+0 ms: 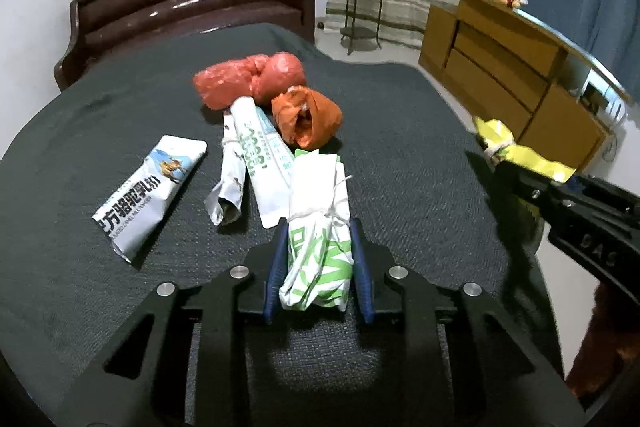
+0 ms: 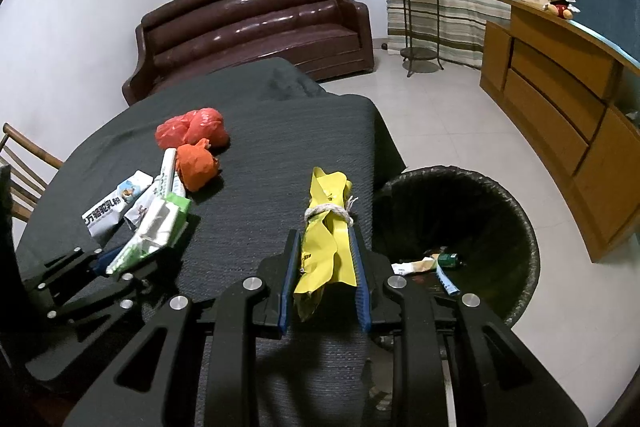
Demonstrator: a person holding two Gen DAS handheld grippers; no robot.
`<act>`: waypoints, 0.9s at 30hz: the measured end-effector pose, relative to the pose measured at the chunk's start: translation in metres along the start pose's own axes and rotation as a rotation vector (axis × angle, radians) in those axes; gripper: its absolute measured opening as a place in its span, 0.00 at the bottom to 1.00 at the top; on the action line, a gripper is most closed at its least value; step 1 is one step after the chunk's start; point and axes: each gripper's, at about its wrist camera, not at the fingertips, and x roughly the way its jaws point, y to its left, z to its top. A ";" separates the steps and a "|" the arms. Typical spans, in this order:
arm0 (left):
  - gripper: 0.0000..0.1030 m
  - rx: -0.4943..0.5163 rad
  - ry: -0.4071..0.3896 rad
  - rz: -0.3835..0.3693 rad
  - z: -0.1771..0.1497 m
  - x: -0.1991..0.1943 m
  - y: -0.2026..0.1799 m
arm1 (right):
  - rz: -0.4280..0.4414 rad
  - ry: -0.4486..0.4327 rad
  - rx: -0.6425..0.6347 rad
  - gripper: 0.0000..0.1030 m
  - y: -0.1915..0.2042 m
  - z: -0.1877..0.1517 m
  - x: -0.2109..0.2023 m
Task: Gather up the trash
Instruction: 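Carry both wrappers over the black bin and open both grippers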
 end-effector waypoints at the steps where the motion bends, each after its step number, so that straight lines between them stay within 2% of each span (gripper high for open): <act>1: 0.28 -0.005 -0.010 -0.004 0.000 -0.003 0.001 | -0.002 -0.002 0.000 0.25 0.001 -0.001 -0.001; 11: 0.28 -0.022 -0.099 -0.030 0.011 -0.025 -0.009 | -0.051 -0.043 0.008 0.25 -0.013 0.004 -0.011; 27: 0.28 0.068 -0.149 -0.117 0.044 -0.003 -0.088 | -0.202 -0.095 0.049 0.25 -0.064 0.011 -0.026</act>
